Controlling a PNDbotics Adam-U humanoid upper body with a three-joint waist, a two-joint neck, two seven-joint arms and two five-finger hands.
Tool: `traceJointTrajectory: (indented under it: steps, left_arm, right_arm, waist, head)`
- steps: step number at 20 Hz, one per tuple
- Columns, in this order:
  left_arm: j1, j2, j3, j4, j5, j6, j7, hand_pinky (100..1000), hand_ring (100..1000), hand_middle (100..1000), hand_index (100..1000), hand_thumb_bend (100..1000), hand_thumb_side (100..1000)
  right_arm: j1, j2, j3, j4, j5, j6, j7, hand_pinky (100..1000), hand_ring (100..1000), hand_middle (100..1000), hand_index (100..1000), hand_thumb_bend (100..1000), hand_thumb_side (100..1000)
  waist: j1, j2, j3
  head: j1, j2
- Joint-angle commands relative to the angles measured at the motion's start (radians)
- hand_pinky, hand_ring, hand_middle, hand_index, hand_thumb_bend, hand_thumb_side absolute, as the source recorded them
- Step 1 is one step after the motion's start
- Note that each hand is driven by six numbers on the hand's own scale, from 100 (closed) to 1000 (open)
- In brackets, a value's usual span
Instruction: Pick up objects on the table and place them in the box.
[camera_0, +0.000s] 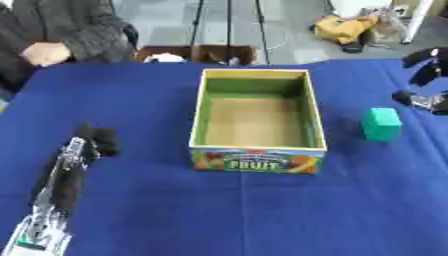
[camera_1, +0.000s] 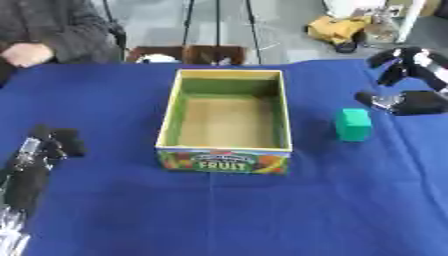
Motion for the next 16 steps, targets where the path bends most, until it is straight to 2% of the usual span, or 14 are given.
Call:
traceJointTrajectory:
  steps: [1,4,7,9,13,16]
  left_arm:
    - [-0.007,0.016,0.002,-0.018,0.002,-0.001,-0.002,688,601,561,720,396,1000]
    - [-0.008,0.017,0.001,-0.019,0.002,-0.001,-0.003,688,601,561,719,396,1000]
    - [-0.008,0.017,0.001,-0.019,0.002,-0.001,-0.003,687,601,562,719,396,1000]
    - [-0.009,0.018,0.000,-0.019,0.002,-0.001,-0.003,687,601,562,719,396,1000]
    - [-0.012,0.019,-0.002,-0.019,0.001,-0.001,-0.005,687,601,562,720,395,1000]
    - [-0.014,0.020,-0.003,-0.020,0.001,-0.002,-0.007,687,601,562,720,395,1000]
  right_arm:
    - [-0.022,-0.022,-0.006,0.003,0.015,-0.007,0.003,630,634,734,817,514,384]
    - [-0.026,-0.022,-0.002,0.013,0.035,-0.012,0.014,644,652,745,824,530,376]
    - [-0.033,-0.020,0.000,0.027,0.073,-0.021,0.032,696,704,777,856,611,305]
    - [-0.040,-0.021,0.005,0.042,0.108,-0.028,0.062,734,742,802,869,627,259]
    - [-0.061,-0.019,0.005,0.082,0.185,-0.046,0.143,797,809,839,891,618,215]
    - [-0.078,-0.013,-0.001,0.116,0.240,-0.057,0.180,817,827,846,892,608,207]
  waist:
    - [-0.005,-0.019,0.002]
    - [-0.006,-0.019,0.004]
    - [-0.007,-0.019,0.006]
    - [-0.007,-0.018,0.009]
    - [-0.009,-0.015,0.016]
    - [-0.009,-0.012,0.022]
  head:
    - [-0.005,-0.004]
    - [-0.007,-0.005]
    - [-0.008,-0.006]
    - [-0.010,-0.007]
    - [-0.014,-0.009]
    - [-0.016,-0.010]
